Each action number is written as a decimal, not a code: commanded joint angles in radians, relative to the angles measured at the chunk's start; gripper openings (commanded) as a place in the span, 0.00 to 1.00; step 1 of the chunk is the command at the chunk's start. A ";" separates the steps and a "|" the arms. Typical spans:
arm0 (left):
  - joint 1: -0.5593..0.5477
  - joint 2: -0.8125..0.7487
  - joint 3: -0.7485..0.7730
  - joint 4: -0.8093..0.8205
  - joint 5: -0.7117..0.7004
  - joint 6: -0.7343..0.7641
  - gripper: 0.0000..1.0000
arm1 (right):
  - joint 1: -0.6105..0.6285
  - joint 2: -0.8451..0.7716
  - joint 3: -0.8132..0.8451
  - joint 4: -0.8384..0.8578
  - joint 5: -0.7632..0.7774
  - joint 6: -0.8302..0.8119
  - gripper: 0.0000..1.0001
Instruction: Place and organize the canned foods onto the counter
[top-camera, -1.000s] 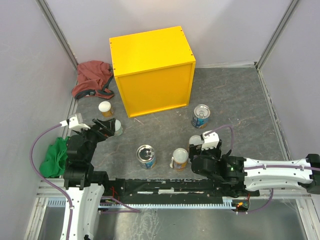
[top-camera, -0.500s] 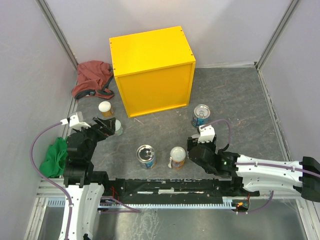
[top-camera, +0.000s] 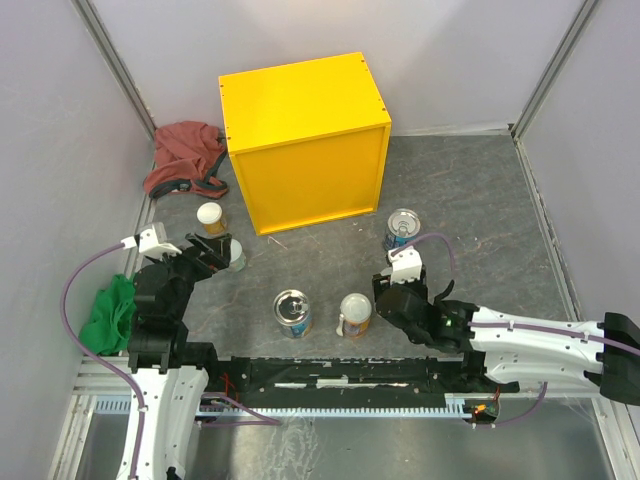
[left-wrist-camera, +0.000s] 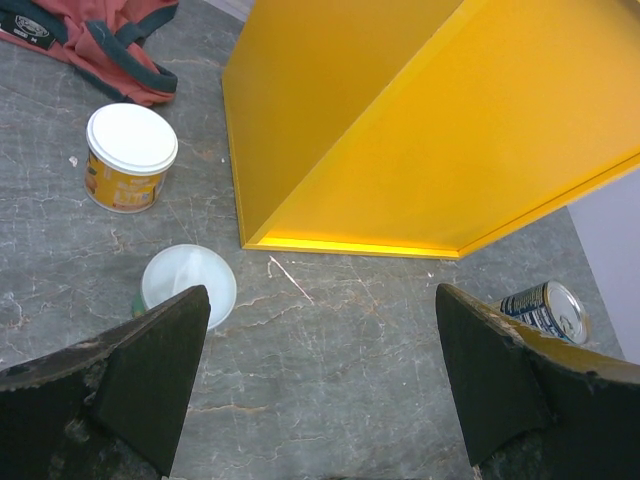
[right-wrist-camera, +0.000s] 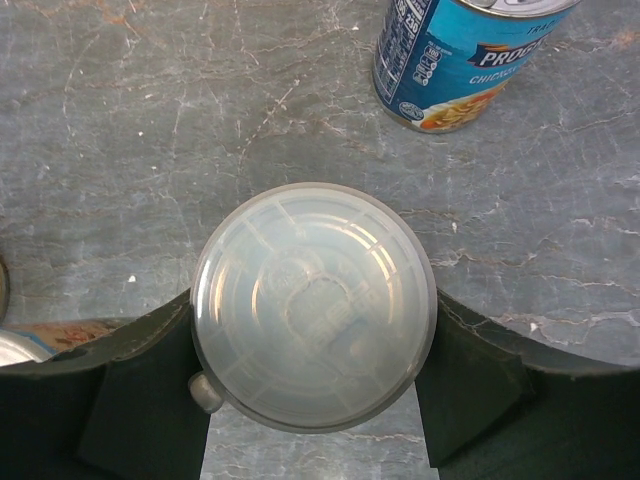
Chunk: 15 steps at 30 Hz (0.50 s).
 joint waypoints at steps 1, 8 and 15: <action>0.004 0.000 -0.010 0.071 -0.012 0.030 1.00 | -0.003 -0.006 0.118 -0.002 0.040 -0.072 0.05; 0.004 -0.009 -0.021 0.084 -0.020 0.025 1.00 | -0.002 -0.010 0.205 -0.031 0.049 -0.133 0.01; 0.003 -0.022 -0.030 0.094 -0.019 0.015 1.00 | -0.003 -0.022 0.291 -0.068 0.063 -0.180 0.01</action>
